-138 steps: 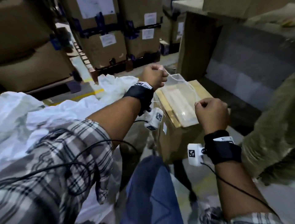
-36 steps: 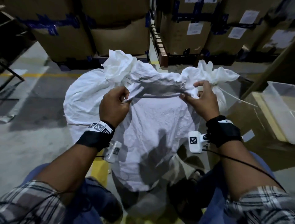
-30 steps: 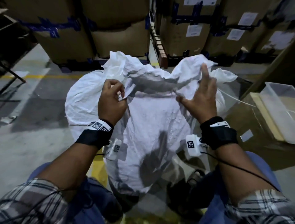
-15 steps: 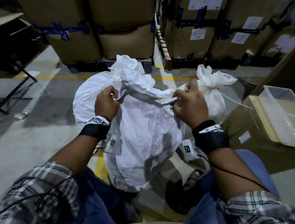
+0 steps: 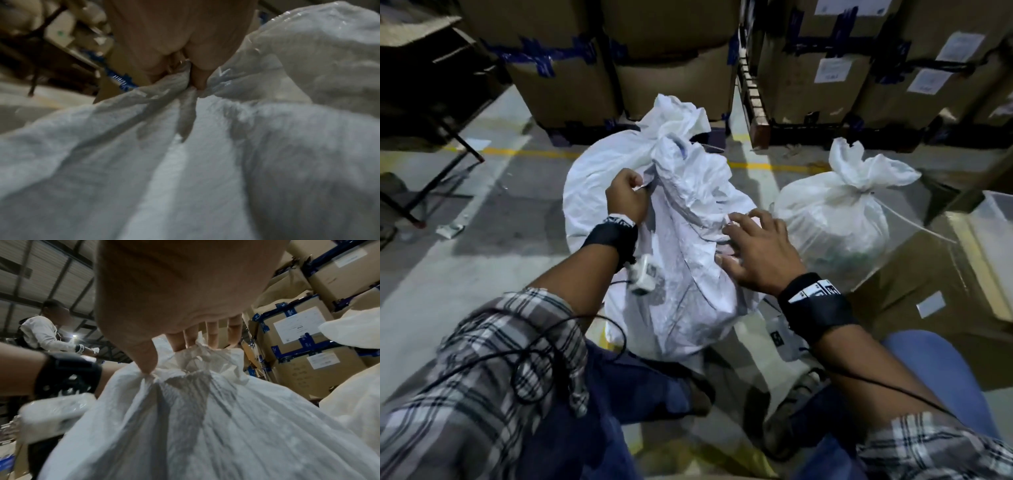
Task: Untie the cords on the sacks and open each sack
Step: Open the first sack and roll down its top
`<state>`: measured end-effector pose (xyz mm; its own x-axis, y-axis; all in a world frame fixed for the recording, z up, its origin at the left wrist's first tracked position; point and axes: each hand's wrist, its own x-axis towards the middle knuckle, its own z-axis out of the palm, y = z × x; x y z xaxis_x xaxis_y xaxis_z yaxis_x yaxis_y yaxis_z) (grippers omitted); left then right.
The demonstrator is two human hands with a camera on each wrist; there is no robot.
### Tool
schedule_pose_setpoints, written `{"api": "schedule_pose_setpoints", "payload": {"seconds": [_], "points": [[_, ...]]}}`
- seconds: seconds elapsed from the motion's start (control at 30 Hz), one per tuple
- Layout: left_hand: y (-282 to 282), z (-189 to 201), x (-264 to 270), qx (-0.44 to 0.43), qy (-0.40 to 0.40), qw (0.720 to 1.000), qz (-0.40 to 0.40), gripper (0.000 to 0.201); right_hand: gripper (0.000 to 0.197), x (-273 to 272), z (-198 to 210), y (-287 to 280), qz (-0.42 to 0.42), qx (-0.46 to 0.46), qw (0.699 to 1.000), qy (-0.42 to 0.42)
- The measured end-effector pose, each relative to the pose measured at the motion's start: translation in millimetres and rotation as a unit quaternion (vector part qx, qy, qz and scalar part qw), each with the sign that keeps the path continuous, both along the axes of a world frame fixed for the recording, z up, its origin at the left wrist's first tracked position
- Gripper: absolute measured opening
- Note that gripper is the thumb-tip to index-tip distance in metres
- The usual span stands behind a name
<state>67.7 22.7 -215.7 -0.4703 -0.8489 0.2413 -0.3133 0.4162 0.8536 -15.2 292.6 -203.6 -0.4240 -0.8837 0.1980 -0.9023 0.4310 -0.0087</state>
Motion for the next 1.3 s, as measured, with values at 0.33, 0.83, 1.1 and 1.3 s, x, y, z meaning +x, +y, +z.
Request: {"api": "schedule_pose_setpoints", "payload": {"seconds": [0.33,0.83,1.1,1.3], "points": [[57,72,22,-0.314,0.096,0.894,-0.305,0.041,0.017,-4,17,-16,0.028,-0.168,0.973,0.157],[66,70,45,-0.478,-0.146,0.837,-0.224,0.013,0.049,-11,39,14,0.075,-0.264,0.962,0.005],[66,81,53,-0.487,-0.040,0.867,-0.093,0.033,0.021,-12,36,22,0.106,-0.184,0.922,-0.325],[65,83,49,-0.515,-0.074,0.852,-0.064,0.015,0.069,-22,38,19,0.036,-0.096,0.978,-0.179]]}}
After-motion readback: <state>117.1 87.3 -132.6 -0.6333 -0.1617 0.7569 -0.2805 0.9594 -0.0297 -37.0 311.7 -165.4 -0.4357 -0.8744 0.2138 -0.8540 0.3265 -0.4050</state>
